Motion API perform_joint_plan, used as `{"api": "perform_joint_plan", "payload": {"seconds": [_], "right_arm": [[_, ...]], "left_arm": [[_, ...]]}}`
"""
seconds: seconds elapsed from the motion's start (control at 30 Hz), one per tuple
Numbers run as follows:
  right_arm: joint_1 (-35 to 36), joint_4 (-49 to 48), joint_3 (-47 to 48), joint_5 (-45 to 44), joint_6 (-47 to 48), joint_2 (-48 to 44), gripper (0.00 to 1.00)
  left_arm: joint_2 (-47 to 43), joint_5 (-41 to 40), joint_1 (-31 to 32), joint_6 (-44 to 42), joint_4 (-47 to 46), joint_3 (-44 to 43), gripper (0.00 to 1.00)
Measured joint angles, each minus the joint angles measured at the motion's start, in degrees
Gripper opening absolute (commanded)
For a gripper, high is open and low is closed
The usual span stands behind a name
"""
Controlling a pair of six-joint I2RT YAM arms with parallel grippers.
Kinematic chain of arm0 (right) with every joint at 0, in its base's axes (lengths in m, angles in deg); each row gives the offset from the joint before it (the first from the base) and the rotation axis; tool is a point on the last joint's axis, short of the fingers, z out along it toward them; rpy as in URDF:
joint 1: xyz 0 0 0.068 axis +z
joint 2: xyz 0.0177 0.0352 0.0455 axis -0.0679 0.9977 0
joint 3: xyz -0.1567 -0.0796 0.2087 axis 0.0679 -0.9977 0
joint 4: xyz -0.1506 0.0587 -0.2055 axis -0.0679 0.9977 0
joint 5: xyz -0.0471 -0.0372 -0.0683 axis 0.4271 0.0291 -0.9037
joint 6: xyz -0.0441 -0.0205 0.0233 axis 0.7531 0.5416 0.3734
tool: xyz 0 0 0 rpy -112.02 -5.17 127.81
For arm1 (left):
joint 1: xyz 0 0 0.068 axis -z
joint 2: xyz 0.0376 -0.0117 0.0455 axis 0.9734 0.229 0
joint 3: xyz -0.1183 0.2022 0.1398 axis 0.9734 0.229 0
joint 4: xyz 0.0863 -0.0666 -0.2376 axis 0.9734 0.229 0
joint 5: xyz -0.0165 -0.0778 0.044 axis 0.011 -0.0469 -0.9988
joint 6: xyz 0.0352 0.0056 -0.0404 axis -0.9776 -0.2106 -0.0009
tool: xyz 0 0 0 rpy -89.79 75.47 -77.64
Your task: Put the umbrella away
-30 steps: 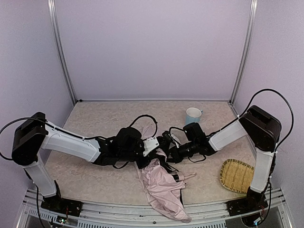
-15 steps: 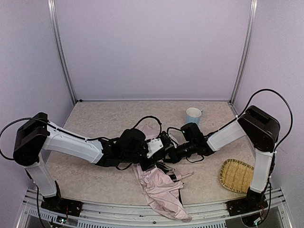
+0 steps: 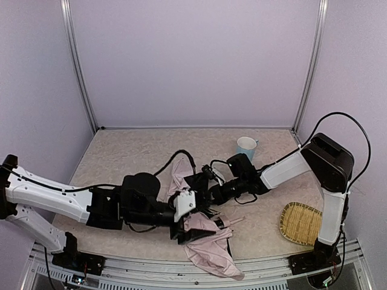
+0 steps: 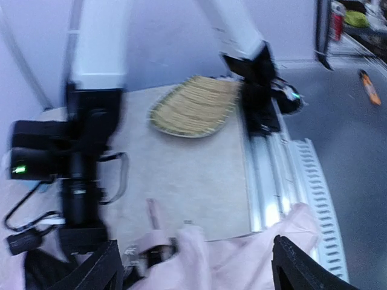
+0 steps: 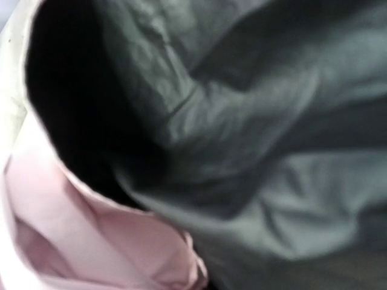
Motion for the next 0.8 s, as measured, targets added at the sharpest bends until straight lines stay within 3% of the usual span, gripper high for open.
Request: {"api": "perform_joint_plan", "payload": {"seconds": [0.17,0.27,0.37,0.47,0.53,0.6,0.63,0.67,0.8], "right_arm": [[-0.33,0.28,0.35,-0.15,-0.39,0.33,0.0],[-0.35,0.33,0.35,-0.37,-0.59,0.33,0.0],[-0.35,0.31,0.37,-0.44,-0.79,0.39,0.0],[-0.39,-0.07,0.2,-0.44,-1.2,0.42,0.0],[-0.44,-0.96,-0.35,-0.33,-1.46,0.42,0.0],[-0.44,-1.44,-0.63,-0.07,-1.6,0.39,0.0],[-0.44,-1.7,-0.81,0.04,-1.62,0.39,0.0],[-0.37,-2.03,-1.11,0.11,-1.6,0.33,0.0],[-0.07,-4.17,-3.15,0.66,-1.18,-0.37,0.0]], "left_arm": [[8.92,-1.64,13.62,-4.59,1.27,0.15,0.95],[14.56,-1.46,15.72,-6.45,2.75,-0.26,0.96],[19.15,-2.69,15.67,-8.41,2.47,-1.2,0.9],[23.26,-8.81,15.67,-8.92,-1.16,-2.43,0.74],[25.03,-13.94,15.67,-9.35,-5.51,-2.08,0.57],[25.35,-17.16,15.67,-9.81,-9.31,-1.05,0.23],[25.29,-18.49,15.61,-9.73,-10.99,-0.59,0.09],[25.2,-19.34,15.61,-9.84,-12.35,-0.33,0.02],[22.6,-20.57,14.82,-7.28,-15.91,1.88,0.01]]}}
